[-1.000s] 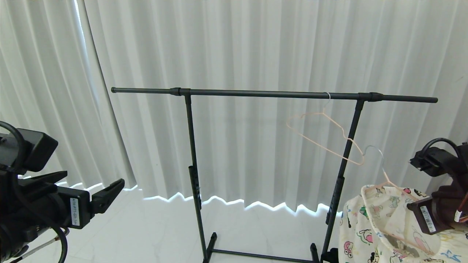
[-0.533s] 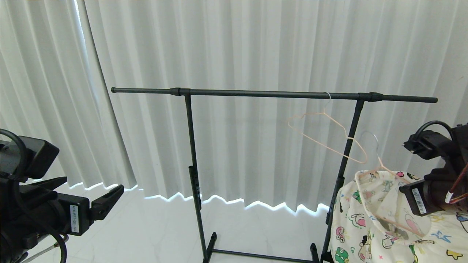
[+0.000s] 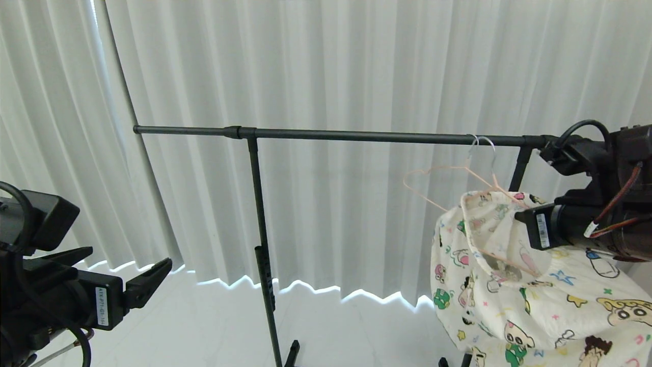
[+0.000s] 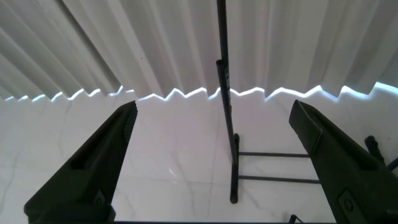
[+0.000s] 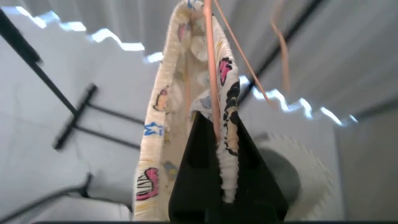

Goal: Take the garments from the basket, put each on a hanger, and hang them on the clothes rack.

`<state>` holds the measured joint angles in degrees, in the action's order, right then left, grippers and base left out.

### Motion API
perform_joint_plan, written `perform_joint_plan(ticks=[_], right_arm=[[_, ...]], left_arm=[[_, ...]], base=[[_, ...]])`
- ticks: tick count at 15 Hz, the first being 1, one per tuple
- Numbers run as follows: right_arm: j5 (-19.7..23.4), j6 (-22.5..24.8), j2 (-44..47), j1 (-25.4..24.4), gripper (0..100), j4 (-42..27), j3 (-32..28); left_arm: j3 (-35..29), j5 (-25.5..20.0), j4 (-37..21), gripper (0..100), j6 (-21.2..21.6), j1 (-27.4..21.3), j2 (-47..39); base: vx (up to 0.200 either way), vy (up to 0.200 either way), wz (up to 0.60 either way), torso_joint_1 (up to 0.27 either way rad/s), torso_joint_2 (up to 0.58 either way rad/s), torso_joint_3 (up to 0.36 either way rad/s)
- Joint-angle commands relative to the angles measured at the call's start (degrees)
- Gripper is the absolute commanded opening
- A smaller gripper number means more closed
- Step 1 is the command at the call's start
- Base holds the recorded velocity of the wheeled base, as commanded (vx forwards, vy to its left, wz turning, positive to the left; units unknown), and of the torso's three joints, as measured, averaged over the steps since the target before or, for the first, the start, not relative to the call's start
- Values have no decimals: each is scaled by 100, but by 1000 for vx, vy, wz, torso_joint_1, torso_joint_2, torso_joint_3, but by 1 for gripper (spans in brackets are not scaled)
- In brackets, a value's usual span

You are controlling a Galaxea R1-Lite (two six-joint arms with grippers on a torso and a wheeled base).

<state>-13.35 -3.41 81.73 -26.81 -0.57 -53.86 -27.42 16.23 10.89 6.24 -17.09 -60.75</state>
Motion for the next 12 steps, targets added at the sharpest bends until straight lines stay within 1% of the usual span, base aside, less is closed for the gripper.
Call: perform_joint_plan(ticks=[1, 4, 7, 12], right_arm=[[148, -37, 247, -141, 0, 339, -28], [394, -37, 362, -149, 0, 892, -28], [430, -28, 449, -158, 0, 1130, -28], [430, -45, 573, -272, 0, 1138, -19]], left_arm=[[-1, 3, 1, 100, 0, -5, -16], [8, -5, 1, 100, 0, -5, -16], [17, -5, 1, 100, 0, -5, -34], [87, -5, 1, 100, 0, -40, -16]], base=[[200, 0, 0, 2, 2, 2], [200, 0, 0, 2, 6, 1], [200, 0, 0, 2, 4, 2], [0, 0, 0, 0, 0, 0]])
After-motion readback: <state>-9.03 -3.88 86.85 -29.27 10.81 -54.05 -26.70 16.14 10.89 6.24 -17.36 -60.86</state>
